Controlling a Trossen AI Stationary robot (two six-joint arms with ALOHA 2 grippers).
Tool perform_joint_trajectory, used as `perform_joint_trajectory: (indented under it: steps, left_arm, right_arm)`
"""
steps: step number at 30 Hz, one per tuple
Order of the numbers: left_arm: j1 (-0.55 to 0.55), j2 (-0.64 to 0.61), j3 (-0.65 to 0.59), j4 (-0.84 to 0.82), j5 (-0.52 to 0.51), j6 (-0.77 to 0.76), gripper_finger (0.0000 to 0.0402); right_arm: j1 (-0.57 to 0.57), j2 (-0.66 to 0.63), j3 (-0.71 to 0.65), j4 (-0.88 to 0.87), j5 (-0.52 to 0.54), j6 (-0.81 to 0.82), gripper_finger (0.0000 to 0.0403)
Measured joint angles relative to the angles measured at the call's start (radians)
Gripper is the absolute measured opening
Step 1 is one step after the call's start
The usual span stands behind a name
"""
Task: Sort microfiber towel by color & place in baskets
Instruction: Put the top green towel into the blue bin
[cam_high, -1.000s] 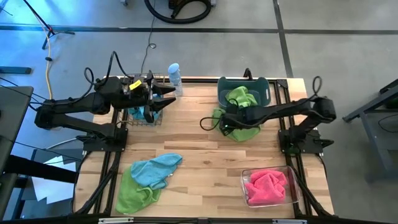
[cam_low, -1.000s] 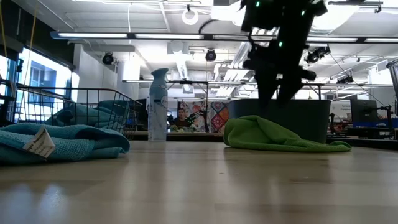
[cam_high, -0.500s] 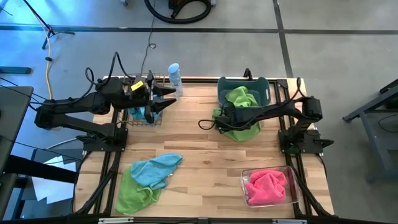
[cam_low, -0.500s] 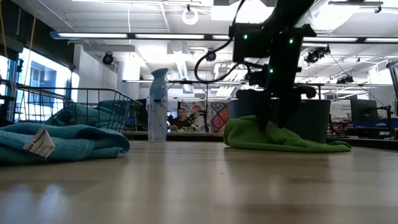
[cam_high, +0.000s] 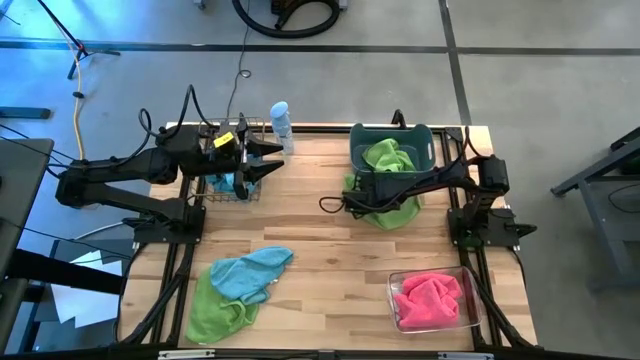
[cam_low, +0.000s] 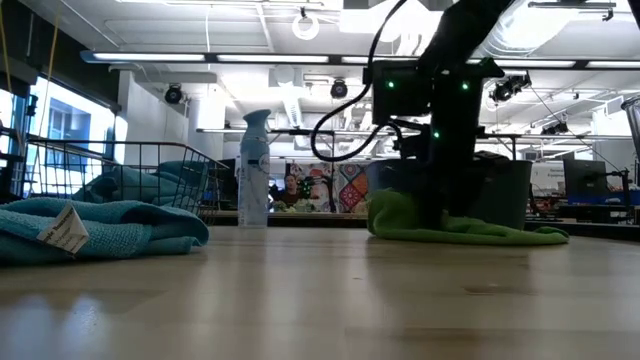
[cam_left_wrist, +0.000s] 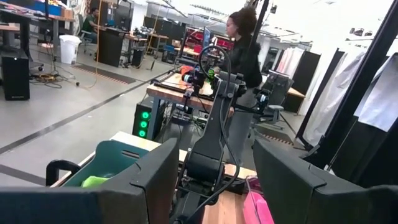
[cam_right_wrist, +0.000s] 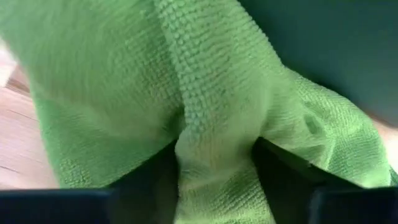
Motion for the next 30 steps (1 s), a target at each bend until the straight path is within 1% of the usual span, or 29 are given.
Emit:
perform_joint_trajectory:
  steps: [3,5,6,7,10,14,16,19,25,30]
  left_arm:
    - [0.0,0.0,0.0,0.0,0.0,0.0,0.0195]
    - [0.0,0.0,0.0,0.0,0.0,0.0,0.0195]
    - [0.0,0.0,0.0,0.0,0.0,0.0,0.0195]
    - [0.0,0.0,0.0,0.0,0.0,0.0,0.0195]
    - [0.0,-0.003,0.0,-0.006,0.0,0.0,0.0195]
    - [0.0,-0.034,0.0,-0.039,0.0,0.001,0.0195]
    - [0.0,-0.054,0.0,-0.057,-0.001,0.001,0.0195]
    - [0.0,-0.092,0.0,-0.083,-0.018,0.001,0.0195]
    - [0.0,-0.16,0.0,-0.151,-0.086,0.0,0.0195]
    - [0.0,-0.179,0.0,-0.179,-0.109,0.0,0.0195]
  right_arm:
    - [0.0,0.0,-0.02,-0.002,-0.008,-0.004,0.0111]
    - [0.001,0.0,-0.035,0.002,-0.019,-0.016,0.005]
    - [0.003,-0.001,-0.041,0.004,-0.023,-0.027,0.0027]
    - [0.007,-0.003,-0.046,0.007,-0.024,-0.046,0.0015]
    - [0.022,-0.004,-0.051,-0.005,-0.029,-0.072,0.0021]
    - [0.054,-0.03,-0.057,-0.057,-0.062,-0.098,0.0006]
    - [0.068,-0.062,-0.057,-0.087,-0.074,-0.094,0.0007]
    - [0.096,-0.12,-0.057,-0.155,-0.06,-0.096,0.0003]
    - [0.182,-0.27,-0.057,-0.301,-0.004,-0.095,0.0002]
    - [0.255,-0.396,-0.057,-0.36,0.005,-0.092,0.0001]
